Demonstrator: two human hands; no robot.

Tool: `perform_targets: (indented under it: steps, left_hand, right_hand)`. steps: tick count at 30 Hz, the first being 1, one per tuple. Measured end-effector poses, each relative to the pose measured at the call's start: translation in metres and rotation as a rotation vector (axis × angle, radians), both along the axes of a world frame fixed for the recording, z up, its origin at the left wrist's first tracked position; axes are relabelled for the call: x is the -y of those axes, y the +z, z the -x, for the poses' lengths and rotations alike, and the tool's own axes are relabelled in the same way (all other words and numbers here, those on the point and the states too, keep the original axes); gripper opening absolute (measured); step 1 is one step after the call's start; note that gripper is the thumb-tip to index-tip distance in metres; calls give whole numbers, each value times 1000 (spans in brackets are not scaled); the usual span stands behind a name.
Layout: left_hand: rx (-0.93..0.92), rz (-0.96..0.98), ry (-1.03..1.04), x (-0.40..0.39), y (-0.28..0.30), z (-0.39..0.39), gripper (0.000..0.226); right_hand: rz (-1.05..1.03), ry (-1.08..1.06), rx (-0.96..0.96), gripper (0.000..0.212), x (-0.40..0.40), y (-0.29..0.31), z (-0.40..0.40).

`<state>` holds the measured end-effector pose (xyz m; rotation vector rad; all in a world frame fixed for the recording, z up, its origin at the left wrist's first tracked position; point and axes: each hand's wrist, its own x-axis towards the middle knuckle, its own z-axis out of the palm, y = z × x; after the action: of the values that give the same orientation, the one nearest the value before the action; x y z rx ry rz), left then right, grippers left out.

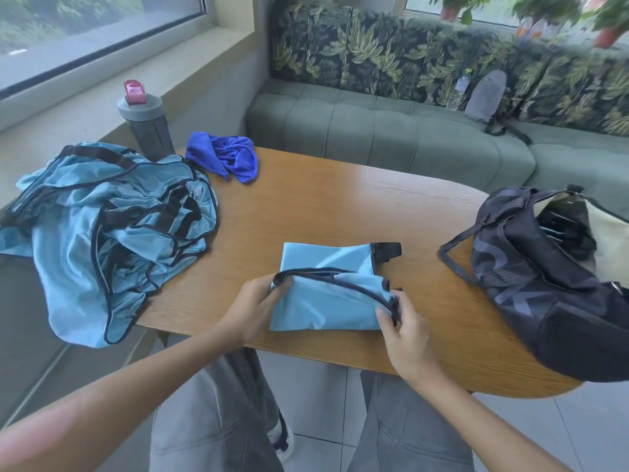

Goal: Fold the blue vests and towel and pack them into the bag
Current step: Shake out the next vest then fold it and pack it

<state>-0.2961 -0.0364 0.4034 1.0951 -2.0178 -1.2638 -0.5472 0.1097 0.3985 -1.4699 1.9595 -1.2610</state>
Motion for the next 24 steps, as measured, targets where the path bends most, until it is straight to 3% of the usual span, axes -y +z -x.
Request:
perform_targets:
  steps: [6, 11, 14, 22, 24]
  left_hand:
    - [122, -40, 271, 25, 7, 37, 43]
    - [253, -47, 321, 46, -3, 54, 47]
    - [346, -27, 331, 50, -11, 57, 34]
    - [694, 298, 318, 45, -21, 57, 9]
    - [785, 319, 316, 45, -23, 60, 14]
  right_hand:
    - [-127, -109, -105, 10, 46, -1, -1]
    - [-323, -143, -254, 19, 79, 11, 6]
    - [-461, -169, -330, 23, 92, 14, 8]
    - [-671, -161, -477, 21, 111, 27, 14]
    - [-695, -173, -576, 21, 113, 30, 12]
